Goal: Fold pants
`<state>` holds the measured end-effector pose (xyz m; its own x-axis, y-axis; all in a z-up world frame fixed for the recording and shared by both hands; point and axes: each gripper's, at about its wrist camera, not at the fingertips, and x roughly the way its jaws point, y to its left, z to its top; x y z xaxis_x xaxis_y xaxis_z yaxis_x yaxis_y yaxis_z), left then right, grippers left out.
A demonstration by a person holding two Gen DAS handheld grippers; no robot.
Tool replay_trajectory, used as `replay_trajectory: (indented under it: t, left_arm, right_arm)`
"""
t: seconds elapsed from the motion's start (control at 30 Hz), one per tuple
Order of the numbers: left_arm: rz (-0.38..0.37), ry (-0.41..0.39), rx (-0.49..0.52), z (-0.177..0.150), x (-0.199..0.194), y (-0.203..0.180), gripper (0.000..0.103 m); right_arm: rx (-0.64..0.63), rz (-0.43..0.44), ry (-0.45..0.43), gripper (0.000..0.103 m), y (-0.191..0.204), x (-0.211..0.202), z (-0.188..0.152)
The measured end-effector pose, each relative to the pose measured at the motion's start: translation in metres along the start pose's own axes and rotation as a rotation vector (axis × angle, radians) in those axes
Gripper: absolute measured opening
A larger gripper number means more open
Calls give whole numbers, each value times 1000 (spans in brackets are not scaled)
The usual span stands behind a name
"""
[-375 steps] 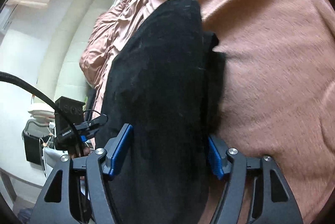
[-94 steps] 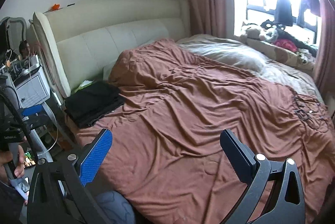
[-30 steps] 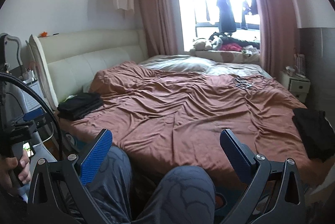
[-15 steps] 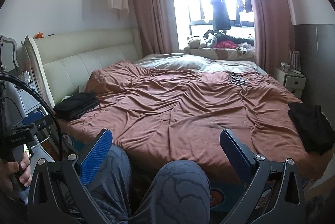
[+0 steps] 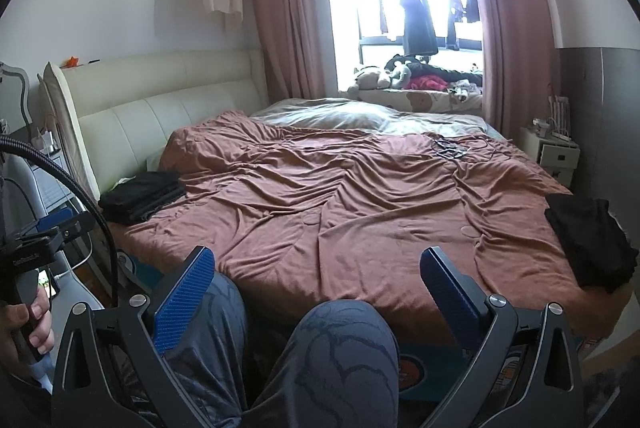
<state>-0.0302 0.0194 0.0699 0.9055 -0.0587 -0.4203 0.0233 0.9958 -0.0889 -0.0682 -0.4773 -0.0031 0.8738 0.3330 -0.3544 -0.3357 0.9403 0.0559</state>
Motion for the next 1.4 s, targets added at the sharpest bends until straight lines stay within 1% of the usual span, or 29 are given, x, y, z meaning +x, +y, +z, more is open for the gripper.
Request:
replay_trajectory:
  t: [0.4, 0.57, 0.83, 0.97, 1.4]
  left_arm:
    - [-6, 16, -8, -1, 0, -3, 102]
    - [-3, 20, -3, -2, 0, -2, 102]
    - [-5, 16, -4, -1, 1, -1, 102]
    - [8, 16, 1, -1, 1, -2, 102]
    - [-3, 13, 7, 1, 0, -3, 102]
  right_arm:
    - [-14, -16, -8, 103, 2, -7, -1]
    - [-13, -8, -5, 103, 1, -7, -2]
    - [-11, -11, -3, 103, -1, -7, -2]
    - [-13, -11, -6, 103, -1, -7, -2]
    - [-32, -25, -4, 103, 2, -7, -2]
